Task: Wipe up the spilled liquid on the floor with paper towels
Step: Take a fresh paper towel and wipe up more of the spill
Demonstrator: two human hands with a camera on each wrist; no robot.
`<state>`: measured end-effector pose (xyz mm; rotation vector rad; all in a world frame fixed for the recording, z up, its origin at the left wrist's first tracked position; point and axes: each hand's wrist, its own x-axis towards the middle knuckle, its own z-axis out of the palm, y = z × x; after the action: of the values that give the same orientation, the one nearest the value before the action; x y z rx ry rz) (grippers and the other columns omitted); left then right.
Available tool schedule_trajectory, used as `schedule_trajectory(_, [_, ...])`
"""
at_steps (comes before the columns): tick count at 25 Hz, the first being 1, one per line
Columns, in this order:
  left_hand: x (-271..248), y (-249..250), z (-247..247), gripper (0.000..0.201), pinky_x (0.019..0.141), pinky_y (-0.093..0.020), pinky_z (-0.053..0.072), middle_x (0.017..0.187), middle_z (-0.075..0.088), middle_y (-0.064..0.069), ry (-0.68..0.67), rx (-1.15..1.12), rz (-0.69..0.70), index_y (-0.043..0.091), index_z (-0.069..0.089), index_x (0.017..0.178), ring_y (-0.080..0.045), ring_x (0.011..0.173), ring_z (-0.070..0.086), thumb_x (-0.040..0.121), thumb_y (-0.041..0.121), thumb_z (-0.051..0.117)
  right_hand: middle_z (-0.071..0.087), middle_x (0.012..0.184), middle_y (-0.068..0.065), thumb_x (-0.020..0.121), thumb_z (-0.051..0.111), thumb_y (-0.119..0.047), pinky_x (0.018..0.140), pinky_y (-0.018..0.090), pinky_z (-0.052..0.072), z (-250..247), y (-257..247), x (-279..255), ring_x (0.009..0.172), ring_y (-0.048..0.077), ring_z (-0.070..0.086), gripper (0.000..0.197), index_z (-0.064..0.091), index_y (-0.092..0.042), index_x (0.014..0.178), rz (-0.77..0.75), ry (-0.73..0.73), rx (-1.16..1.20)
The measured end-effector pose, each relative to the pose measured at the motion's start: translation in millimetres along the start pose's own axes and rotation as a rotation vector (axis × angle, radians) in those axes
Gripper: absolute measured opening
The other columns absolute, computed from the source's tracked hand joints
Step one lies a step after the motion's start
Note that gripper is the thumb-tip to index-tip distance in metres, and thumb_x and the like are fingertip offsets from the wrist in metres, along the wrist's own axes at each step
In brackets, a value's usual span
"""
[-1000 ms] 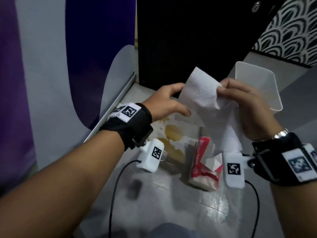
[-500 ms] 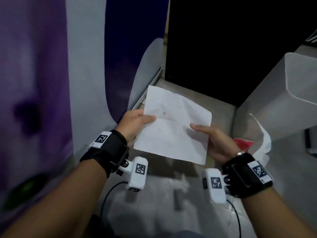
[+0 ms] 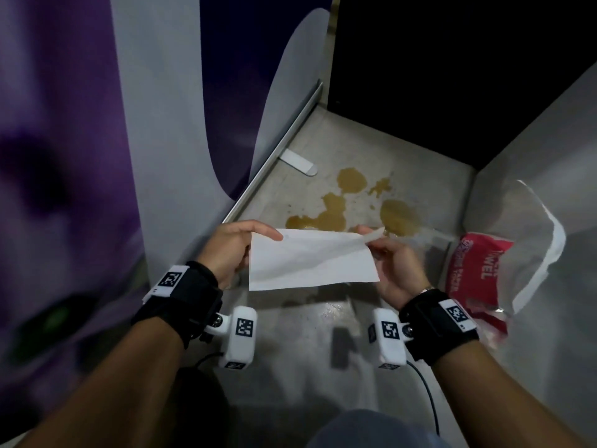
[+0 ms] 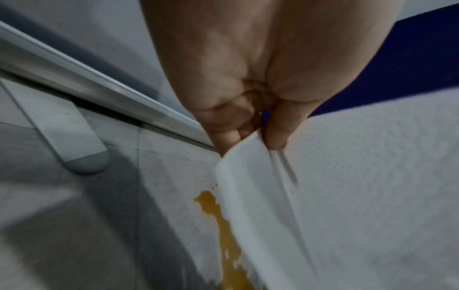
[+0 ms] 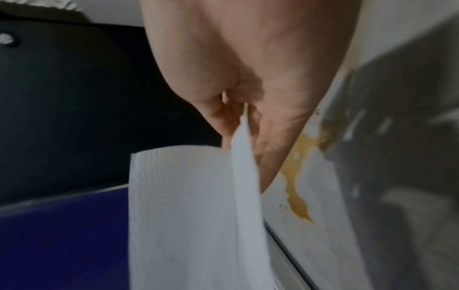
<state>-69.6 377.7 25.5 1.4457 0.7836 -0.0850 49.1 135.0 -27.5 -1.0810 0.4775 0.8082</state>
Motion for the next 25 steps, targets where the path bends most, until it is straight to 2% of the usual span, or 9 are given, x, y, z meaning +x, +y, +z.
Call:
schedule_trajectory(2, [-2.3, -12.4, 1.8, 0.037, 0.078, -0.041, 0.047, 0.100, 0.072, -0.026, 0.021, -0.014, -0.018, -0.003, 0.073, 0.091, -0.038, 0.083, 0.063, 0.086, -0.010, 0.038, 0.058, 0.139, 0.020, 0.089, 0.061, -0.037, 0.105, 0.048, 0.046, -14.2, 19.4, -2.2, 0.119, 0.036, 0.061, 0.059, 0.056, -0.004, 0.137, 0.107, 0.017, 0.159])
schedule_trajectory(5, [-6.7, -30.8, 12.4, 0.038, 0.074, -0.043, 0.052, 0.097, 0.074, -0.020, 0.042, -0.055, -0.058, 0.004, 0.077, 0.088, -0.038, 0.084, 0.067, 0.086, -0.007, 0.040, 0.060, 0.138, 0.019, 0.085, 0.054, -0.073, 0.097, 0.051, 0.052, -20.0, 52.1, -20.4, 0.123, 0.038, 0.060, 0.081, 0.058, -0.010, 0.136, 0.286, -0.086, 0.165])
schedule_trajectory(7, [-13.4, -42.8, 24.2, 0.032, 0.068, -0.035, 0.054, 0.096, 0.074, -0.019, 0.076, -0.077, -0.071, 0.002, 0.076, 0.091, -0.034, 0.079, 0.067, 0.085, -0.006, 0.046, 0.063, 0.134, 0.017, 0.088, 0.059, -0.063, 0.098, 0.051, 0.051, -14.5, 70.5, -28.8, 0.121, 0.037, 0.061, 0.067, 0.062, -0.013, 0.133, 0.293, -0.119, 0.145])
schedule_trajectory(11, [-25.5, -67.4, 35.3, 0.039, 0.074, -0.034, 0.054, 0.104, 0.074, -0.016, 0.053, -0.249, -0.113, 0.001, 0.072, 0.101, -0.032, 0.089, 0.068, 0.082, -0.008, 0.039, 0.068, 0.123, 0.023, 0.081, 0.070, 0.001, 0.099, 0.052, 0.052, -12.5, 86.6, -22.6, 0.113, 0.040, 0.065, 0.048, 0.061, 0.004, 0.128, 0.157, -0.011, 0.064])
schedule_trajectory(15, [-23.0, -83.8, 27.7, 0.031, 0.064, -0.030, 0.052, 0.111, 0.072, -0.016, -0.057, -0.372, -0.310, 0.013, 0.061, 0.114, -0.028, 0.069, 0.066, 0.092, 0.023, 0.042, 0.073, 0.096, 0.015, 0.076, 0.067, 0.014, 0.057, 0.029, 0.051, -24.2, 67.4, -25.8, 0.080, 0.029, 0.069, 0.033, 0.069, 0.001, 0.106, 0.085, -0.041, -0.311])
schedule_trajectory(17, [-26.9, -92.5, 40.0, 0.024, 0.054, -0.025, 0.050, 0.101, 0.074, -0.013, -0.233, -0.130, -0.393, 0.015, 0.069, 0.106, -0.023, 0.061, 0.064, 0.088, 0.029, 0.060, 0.074, 0.097, 0.012, 0.073, 0.069, 0.016, 0.061, 0.030, 0.049, -31.9, 60.4, -27.8, 0.085, 0.033, 0.069, 0.040, 0.068, -0.001, 0.109, 0.067, -0.112, -0.467])
schedule_trajectory(19, [-32.8, -104.8, 60.8, 0.016, 0.057, -0.027, 0.052, 0.096, 0.075, -0.014, -0.332, 0.027, -0.365, 0.010, 0.073, 0.100, -0.025, 0.068, 0.068, 0.084, 0.013, 0.071, 0.075, 0.109, 0.011, 0.071, 0.068, 0.020, 0.073, 0.039, 0.058, -36.8, 59.1, -30.6, 0.098, 0.033, 0.071, 0.055, 0.065, -0.007, 0.119, 0.047, -0.163, -0.502])
schedule_trajectory(22, [-39.0, -120.6, 84.2, 0.021, 0.068, -0.037, 0.054, 0.100, 0.073, -0.023, -0.244, 0.004, -0.319, -0.002, 0.072, 0.103, -0.034, 0.081, 0.068, 0.084, -0.004, 0.066, 0.073, 0.116, 0.011, 0.071, 0.068, 0.021, 0.091, 0.051, 0.057, -51.7, 67.5, -35.7, 0.107, 0.033, 0.069, 0.066, 0.059, -0.015, 0.126, 0.078, -0.111, -0.389])
schedule_trajectory(25, [-41.4, -130.9, 94.6, 0.021, 0.063, -0.034, 0.053, 0.098, 0.069, -0.028, -0.200, -0.044, -0.350, -0.006, 0.069, 0.104, -0.034, 0.077, 0.064, 0.088, -0.008, 0.056, 0.073, 0.114, 0.016, 0.079, 0.067, 0.012, 0.095, 0.048, 0.055, -77.5, 73.7, -42.6, 0.107, 0.036, 0.069, 0.044, 0.065, -0.003, 0.120, 0.241, -0.101, -0.361])
